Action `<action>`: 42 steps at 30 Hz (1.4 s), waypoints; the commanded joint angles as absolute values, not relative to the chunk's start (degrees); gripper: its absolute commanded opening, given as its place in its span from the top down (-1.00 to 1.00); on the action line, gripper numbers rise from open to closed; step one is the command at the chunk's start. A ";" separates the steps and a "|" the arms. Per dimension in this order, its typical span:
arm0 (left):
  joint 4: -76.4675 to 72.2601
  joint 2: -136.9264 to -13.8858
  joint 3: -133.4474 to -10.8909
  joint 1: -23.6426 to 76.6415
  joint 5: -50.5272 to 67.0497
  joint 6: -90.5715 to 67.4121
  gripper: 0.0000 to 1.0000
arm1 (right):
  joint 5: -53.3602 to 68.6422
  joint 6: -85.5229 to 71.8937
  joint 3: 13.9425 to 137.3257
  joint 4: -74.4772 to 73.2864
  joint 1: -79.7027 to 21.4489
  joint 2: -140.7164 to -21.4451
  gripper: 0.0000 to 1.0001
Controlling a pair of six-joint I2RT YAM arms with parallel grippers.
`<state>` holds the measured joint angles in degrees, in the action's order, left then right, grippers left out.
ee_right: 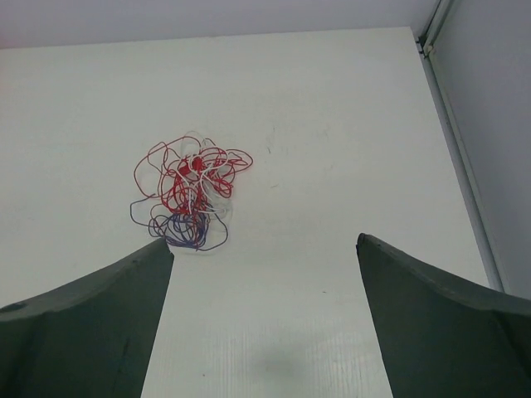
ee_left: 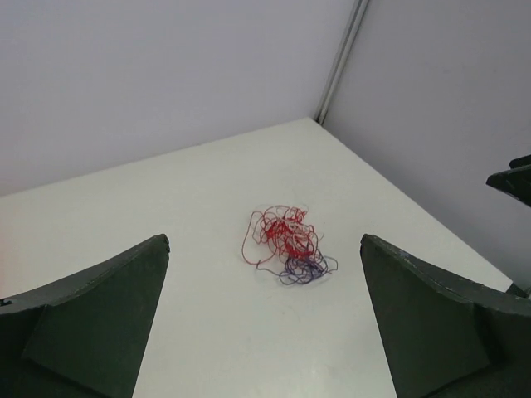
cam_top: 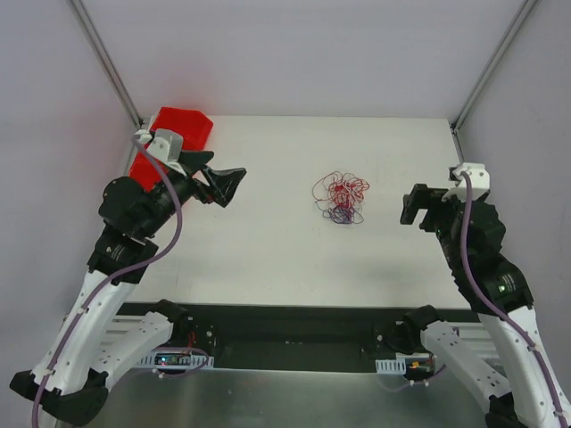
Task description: Untangle the cables
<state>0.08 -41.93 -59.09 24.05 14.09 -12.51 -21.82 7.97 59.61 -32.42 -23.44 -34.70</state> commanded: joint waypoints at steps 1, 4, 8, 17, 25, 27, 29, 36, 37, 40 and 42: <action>5.80 -47.36 -63.01 24.35 14.68 -11.96 -0.98 | -19.01 8.26 62.05 -32.97 -23.20 -41.55 -0.92; 7.47 -51.40 -64.07 24.35 16.08 -11.34 -0.98 | -15.21 7.04 61.09 -29.72 -22.77 -47.61 -0.92; 9.40 -56.33 -63.20 24.35 19.16 -9.76 -0.98 | -7.76 2.04 62.31 -28.13 -18.65 -60.61 -0.92; 10.63 -60.64 -58.01 24.43 25.13 -10.46 -0.98 | 13.70 -7.47 66.17 -17.93 -7.47 -85.67 -0.92; 12.92 -64.95 -58.71 24.43 29.71 -11.60 -0.98 | 23.20 -10.20 72.16 -11.87 -10.45 -101.07 -0.37; 13.71 -65.91 -59.06 24.43 29.88 -11.78 -0.98 | 21.81 -8.71 71.46 -11.34 -13.87 -101.42 -0.34; 14.41 -66.88 -59.67 24.43 30.49 -11.95 -0.96 | 19.00 -6.69 70.84 -12.12 -16.68 -101.51 -0.13; 16.52 -71.10 -61.43 24.43 33.13 -12.74 -0.77 | 14.22 2.72 61.37 -13.63 -26.88 -95.73 0.95; 16.70 -71.54 -61.61 24.43 33.83 -12.83 -0.74 | 16.07 3.16 58.82 -12.93 -27.76 -94.15 0.99; 16.87 -73.56 -61.96 24.43 35.76 -13.71 -0.60 | 21.43 4.74 52.14 -11.17 -29.88 -88.62 0.99; 16.88 -75.14 -62.31 24.43 37.96 -14.23 -0.47 | 26.69 4.75 47.92 -8.36 -30.76 -84.22 0.99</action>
<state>16.51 -73.14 -59.64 24.05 32.67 -13.02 18.02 1.37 53.98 -12.32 -29.67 -93.30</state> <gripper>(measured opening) 0.791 0.018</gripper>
